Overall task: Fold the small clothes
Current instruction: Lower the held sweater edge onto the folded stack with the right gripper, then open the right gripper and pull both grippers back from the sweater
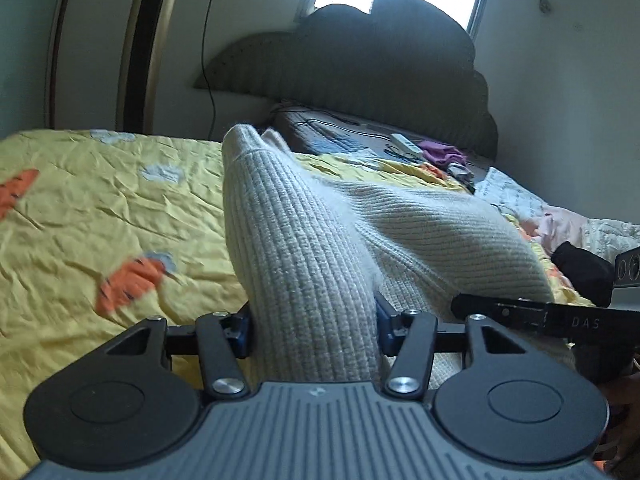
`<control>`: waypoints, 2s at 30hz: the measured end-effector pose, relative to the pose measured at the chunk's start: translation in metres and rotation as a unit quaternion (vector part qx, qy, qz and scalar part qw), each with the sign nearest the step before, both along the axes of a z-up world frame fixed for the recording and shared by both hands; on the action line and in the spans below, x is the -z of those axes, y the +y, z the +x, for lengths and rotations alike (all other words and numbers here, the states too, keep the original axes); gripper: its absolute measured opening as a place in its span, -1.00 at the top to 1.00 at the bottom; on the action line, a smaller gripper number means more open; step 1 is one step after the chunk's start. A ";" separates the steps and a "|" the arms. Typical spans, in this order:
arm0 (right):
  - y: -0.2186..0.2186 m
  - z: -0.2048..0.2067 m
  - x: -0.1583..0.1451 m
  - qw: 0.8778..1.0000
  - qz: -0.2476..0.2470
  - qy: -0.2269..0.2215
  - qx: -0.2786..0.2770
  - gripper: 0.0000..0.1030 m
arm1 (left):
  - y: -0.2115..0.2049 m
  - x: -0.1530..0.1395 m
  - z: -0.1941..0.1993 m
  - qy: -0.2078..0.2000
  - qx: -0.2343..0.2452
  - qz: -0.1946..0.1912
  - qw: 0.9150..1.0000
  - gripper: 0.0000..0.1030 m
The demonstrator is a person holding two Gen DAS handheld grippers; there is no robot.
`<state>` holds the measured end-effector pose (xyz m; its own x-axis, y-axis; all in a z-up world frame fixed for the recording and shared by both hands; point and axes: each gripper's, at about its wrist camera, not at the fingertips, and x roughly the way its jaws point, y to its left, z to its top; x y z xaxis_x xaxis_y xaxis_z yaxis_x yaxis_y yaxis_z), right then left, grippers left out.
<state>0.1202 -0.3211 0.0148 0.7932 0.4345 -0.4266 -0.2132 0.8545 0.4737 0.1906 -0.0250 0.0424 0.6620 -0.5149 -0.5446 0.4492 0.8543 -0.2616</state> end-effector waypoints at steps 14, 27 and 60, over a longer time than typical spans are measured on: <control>0.010 -0.015 0.002 0.993 -0.053 0.037 0.097 -0.33 | 0.012 0.004 -0.031 -0.024 -0.072 0.115 0.990 -0.51; 0.044 -0.063 0.003 0.990 -0.109 0.041 0.076 0.78 | -0.012 0.020 -0.071 -0.054 -0.090 0.196 0.975 -0.60; 0.071 -0.089 0.008 0.977 -0.162 0.069 0.124 -0.75 | -0.013 0.015 -0.110 -0.024 -0.133 0.168 0.977 -0.61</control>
<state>0.0313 -0.2501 0.0070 0.7827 0.0608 -0.6194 0.0662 0.9814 0.1800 0.0809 -0.0375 0.0276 0.7765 -0.1199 -0.6186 0.2053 0.9763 0.0685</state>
